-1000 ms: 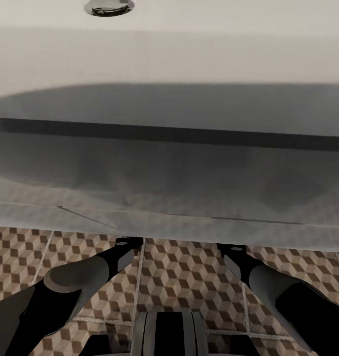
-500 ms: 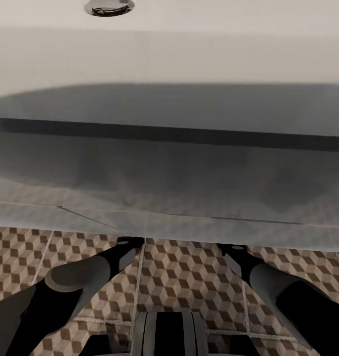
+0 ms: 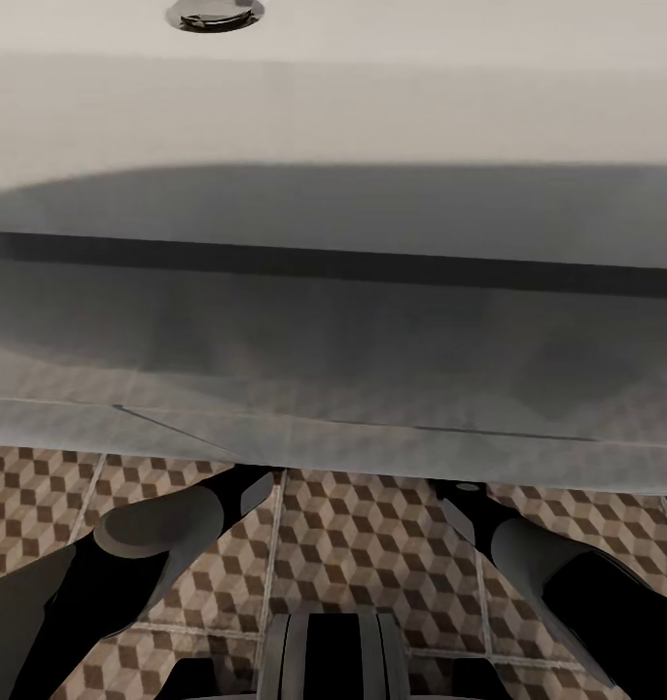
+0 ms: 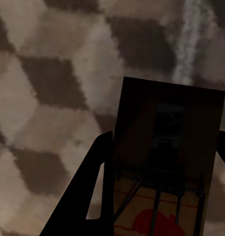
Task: Take the four mousetraps from the cabinet in the bathroom and place them on the bathroom floor. Make sure all four end up on the same floor surface, and ensure that at least two of them are either under or directly next to the same bathroom sink.
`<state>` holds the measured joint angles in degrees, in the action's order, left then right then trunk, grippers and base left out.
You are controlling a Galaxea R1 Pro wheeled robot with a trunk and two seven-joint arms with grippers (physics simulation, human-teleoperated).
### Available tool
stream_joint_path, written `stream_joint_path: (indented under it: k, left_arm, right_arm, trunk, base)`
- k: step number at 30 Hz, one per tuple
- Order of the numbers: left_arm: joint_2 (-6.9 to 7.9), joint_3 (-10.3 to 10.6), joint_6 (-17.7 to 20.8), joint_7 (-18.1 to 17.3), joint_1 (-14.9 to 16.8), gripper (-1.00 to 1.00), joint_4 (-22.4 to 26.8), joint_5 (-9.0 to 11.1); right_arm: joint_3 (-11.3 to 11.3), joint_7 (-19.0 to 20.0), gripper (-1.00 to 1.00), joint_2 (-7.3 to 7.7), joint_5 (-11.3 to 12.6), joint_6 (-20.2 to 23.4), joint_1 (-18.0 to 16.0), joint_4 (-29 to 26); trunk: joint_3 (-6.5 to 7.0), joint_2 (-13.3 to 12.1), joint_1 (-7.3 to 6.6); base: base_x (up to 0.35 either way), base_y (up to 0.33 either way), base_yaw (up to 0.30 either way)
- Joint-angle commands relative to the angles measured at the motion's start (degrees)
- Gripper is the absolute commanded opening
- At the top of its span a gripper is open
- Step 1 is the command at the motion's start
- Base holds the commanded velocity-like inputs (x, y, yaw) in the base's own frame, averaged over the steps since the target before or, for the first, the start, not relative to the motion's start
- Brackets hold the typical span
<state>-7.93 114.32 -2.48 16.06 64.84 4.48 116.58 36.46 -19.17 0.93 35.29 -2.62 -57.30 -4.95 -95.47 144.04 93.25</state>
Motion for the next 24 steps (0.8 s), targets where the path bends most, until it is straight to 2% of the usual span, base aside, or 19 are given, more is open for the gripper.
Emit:
stream_joint_path:
  k: [1,24]
  left_arm:
    - [0.03,0.43,-0.24,0.47,0.04,-1.00,0.22,0.39]
    - [0.02,0.38,-0.31,0.39,0.03,-1.00,0.62,0.31]
  right_arm:
    - [0.45,-0.16,-1.00,-0.01,0.74,-0.42,0.00,-0.03]
    - [0.52,-0.16,-1.00,-0.14,0.60,-0.98,0.00,-0.37]
  trunk:
    - [-0.03,0.01,-0.01]
    - [-0.03,0.01,-0.01]
  base:
    - [0.000,0.000,0.000]
    - [0.000,0.000,0.000]
